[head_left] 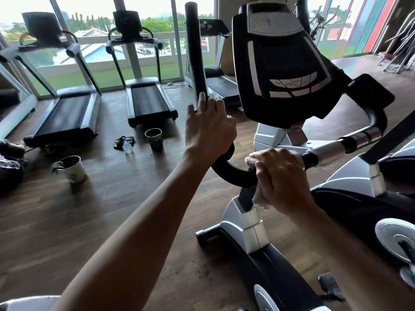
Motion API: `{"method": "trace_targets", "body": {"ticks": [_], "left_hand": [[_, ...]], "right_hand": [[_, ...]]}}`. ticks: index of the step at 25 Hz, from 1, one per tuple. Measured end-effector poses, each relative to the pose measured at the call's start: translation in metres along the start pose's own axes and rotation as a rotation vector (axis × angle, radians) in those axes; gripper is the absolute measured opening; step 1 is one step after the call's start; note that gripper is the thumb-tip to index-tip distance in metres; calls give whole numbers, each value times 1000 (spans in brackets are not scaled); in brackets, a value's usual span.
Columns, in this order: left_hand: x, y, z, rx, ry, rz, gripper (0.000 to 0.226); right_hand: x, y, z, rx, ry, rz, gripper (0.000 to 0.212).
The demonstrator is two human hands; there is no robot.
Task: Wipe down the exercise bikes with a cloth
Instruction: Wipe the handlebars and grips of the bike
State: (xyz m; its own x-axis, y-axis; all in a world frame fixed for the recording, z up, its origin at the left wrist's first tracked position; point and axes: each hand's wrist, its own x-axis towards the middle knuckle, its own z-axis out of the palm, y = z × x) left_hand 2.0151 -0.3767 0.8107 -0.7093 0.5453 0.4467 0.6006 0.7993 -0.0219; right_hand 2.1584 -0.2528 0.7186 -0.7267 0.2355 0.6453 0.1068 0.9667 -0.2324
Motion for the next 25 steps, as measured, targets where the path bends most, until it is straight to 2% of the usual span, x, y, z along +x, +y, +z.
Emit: {"method": "trace_targets", "body": {"ticks": [2, 5, 6, 9, 10, 12, 13, 16, 17, 20, 21, 24, 25], "left_hand": [[0, 2, 0, -17, -1, -26, 55], [-4, 3, -1, -25, -2, -30, 52], [-4, 4, -1, -25, -6, -26, 52], [-3, 5, -1, -22, -3, -46, 52], [-3, 5, -1, -19, -5, -45, 52], [-3, 4, -1, -14, -10, -39, 52], [-4, 3, -1, -11, -16, -44, 52], [-6, 7, -1, -3, -11, -69, 52], [-7, 8, -1, -2, -8, -69, 53], [-8, 7, 0, -8, -15, -70, 54], [-7, 7, 0, -6, -19, -74, 54], [-8, 13, 3, -20, -10, -98, 52], [-8, 14, 3, -24, 3, -106, 52]], "right_hand": [[-8, -24, 8, -24, 57, 13, 35], [-18, -13, 3, -34, 11, -228, 34], [-11, -3, -2, -26, 7, -196, 34], [-2, -21, 1, 8, 33, 74, 36], [-10, -30, 5, -11, 42, 29, 36], [-24, -22, 4, -23, -5, -190, 35], [-18, -12, 0, -2, -29, -215, 36], [7, -14, -4, 10, -31, 107, 39], [3, -23, 0, -14, -37, 100, 37], [-23, 6, -4, 19, -69, -286, 34], [-18, 26, -12, 38, -56, -293, 34], [5, 36, -14, 55, 65, 138, 35], [5, 20, -7, 41, 69, 164, 36]]}}
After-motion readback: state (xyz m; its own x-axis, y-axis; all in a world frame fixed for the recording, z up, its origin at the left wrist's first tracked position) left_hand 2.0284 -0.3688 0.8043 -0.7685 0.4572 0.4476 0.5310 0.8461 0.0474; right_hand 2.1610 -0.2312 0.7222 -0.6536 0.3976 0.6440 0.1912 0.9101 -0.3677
